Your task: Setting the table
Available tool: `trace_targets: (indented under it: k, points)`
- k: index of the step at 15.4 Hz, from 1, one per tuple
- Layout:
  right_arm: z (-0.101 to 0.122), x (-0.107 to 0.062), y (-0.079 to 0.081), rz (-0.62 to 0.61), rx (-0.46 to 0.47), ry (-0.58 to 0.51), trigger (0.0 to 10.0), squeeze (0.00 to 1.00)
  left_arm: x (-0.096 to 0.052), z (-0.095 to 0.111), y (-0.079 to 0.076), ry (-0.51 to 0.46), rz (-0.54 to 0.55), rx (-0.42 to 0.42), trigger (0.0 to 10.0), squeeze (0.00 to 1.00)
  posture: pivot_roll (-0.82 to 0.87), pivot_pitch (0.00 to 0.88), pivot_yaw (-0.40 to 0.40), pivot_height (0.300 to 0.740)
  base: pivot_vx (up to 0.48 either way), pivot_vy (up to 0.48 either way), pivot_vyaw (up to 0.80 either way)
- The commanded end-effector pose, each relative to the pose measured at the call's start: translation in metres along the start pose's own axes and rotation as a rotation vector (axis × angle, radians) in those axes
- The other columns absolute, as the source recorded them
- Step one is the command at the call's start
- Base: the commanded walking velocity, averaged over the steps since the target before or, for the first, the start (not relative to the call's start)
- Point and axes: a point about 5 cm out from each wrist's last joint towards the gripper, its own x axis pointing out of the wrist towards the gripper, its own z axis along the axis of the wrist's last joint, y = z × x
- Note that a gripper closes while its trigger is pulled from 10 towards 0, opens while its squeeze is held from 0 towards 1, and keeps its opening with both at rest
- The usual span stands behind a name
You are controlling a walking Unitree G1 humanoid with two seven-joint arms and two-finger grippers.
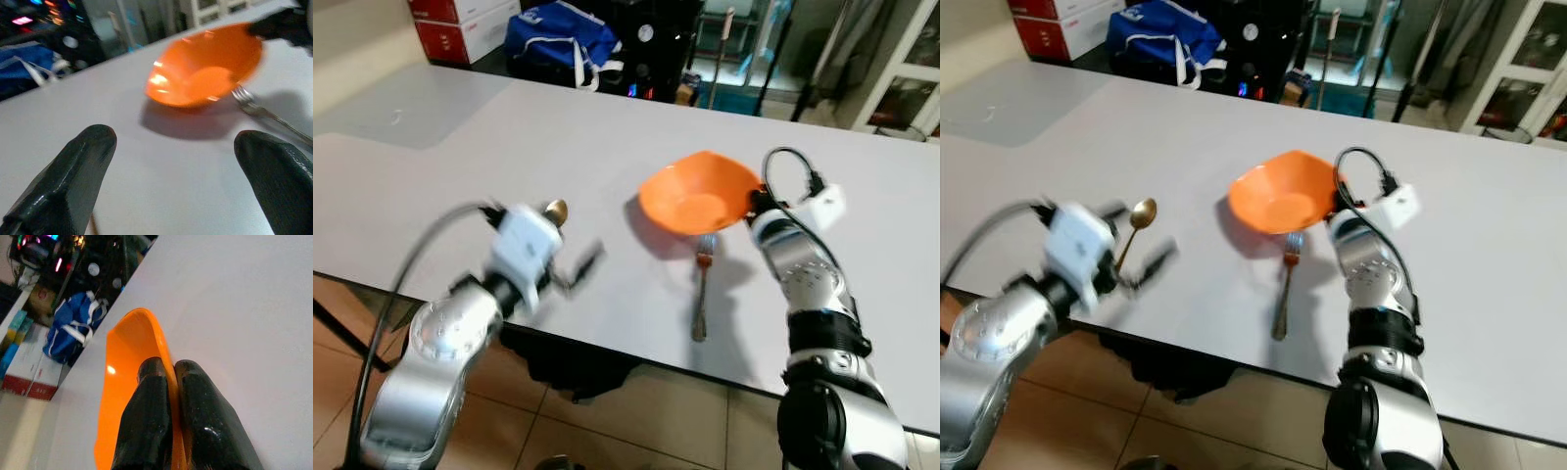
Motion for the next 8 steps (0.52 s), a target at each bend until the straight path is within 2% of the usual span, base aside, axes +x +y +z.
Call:
trace_targets:
  k: [1,4,8]
  points:
    - [0.003,0.003,0.010,0.043,0.016,-0.014,10.0,0.00,-0.002,0.004,-0.001,-0.006,-0.016,0.010,10.0,0.00,0.10,0.034,-0.041,0.740,0.000,0.000,0.00]
    - [-0.002,0.013,0.011,0.030,0.069,-0.002,10.0,0.00,-0.010,0.004,0.005,0.003,0.006,0.005,10.0,0.00,0.12,0.040,-0.051,0.740,0.000,0.000,0.00]
    - [-0.003,0.019,0.011,-0.006,0.119,-0.014,10.0,0.00,-0.014,0.005,0.004,0.009,-0.010,-0.002,10.0,0.00,0.13,0.042,-0.052,0.740,0.000,0.000,0.00]
